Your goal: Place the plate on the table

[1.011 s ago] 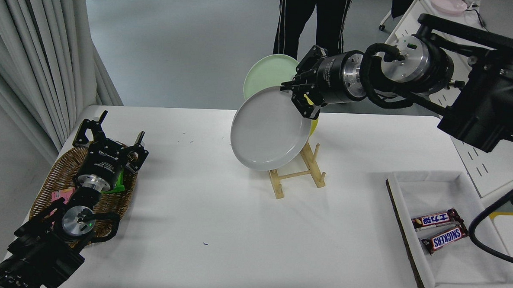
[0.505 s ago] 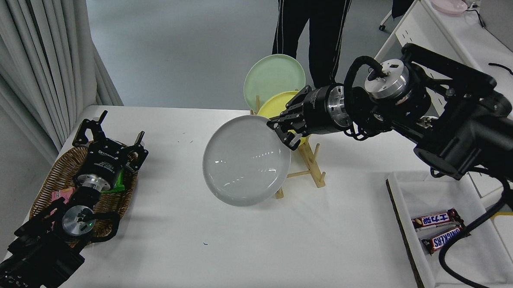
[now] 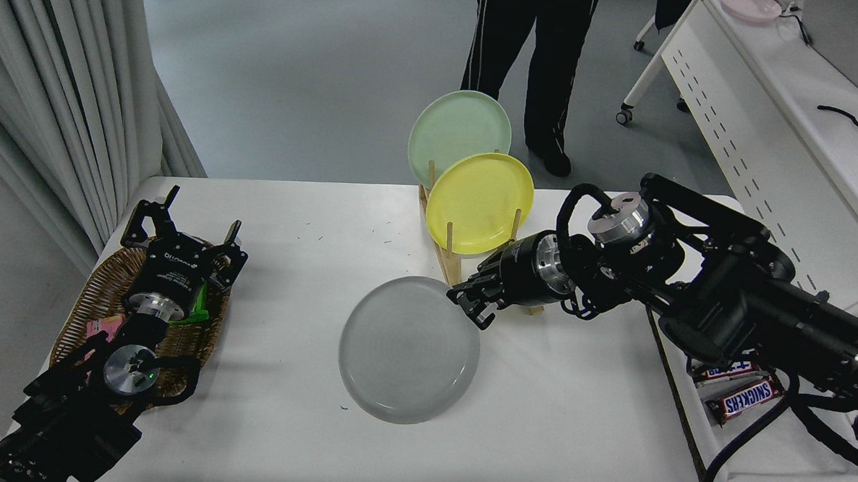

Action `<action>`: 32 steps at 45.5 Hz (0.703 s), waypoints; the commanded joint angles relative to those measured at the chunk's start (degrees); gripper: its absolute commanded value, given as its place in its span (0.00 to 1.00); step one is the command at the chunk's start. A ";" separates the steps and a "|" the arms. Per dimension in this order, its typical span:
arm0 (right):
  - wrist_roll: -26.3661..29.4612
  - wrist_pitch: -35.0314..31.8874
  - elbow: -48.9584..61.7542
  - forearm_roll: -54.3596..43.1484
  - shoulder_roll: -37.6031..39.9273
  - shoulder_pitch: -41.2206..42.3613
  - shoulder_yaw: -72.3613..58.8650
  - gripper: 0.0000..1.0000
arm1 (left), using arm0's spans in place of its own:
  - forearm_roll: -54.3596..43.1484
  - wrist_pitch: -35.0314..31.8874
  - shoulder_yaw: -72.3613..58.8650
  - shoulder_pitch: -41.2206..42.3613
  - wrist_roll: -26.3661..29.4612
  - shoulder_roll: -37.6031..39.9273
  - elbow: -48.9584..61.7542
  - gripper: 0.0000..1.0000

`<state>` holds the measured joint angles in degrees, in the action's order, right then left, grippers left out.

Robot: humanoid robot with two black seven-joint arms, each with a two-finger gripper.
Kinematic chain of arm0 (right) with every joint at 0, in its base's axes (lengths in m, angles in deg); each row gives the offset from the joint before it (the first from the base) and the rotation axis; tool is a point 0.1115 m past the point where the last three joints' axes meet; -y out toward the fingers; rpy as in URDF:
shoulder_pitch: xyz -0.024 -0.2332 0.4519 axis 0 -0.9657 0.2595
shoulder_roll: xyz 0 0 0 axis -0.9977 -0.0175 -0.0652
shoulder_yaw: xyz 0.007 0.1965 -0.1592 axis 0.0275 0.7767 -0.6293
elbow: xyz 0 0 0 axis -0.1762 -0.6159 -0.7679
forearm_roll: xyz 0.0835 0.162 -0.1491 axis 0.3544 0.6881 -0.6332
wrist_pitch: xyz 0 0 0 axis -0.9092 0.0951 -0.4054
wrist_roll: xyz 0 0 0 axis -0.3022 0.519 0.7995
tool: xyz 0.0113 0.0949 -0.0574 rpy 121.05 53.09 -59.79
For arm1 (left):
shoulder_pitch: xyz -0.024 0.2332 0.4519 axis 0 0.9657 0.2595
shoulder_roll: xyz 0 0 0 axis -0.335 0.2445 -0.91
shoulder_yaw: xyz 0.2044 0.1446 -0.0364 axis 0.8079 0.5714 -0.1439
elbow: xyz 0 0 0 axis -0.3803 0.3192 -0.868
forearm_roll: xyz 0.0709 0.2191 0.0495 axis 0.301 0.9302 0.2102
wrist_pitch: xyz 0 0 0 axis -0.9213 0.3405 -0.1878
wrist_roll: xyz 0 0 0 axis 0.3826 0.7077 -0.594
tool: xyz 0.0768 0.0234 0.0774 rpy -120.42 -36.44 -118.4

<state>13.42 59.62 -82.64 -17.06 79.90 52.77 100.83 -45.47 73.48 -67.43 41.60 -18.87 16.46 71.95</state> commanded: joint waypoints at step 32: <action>-0.21 0.23 13.40 8.93 -5.57 -7.86 2.12 0.00 | 0.00 0.00 0.00 0.00 0.00 0.00 -0.01 1.00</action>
<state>13.29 59.84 -71.64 -10.08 74.92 45.12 102.67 -45.47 73.48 -67.43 41.60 -18.87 16.46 71.97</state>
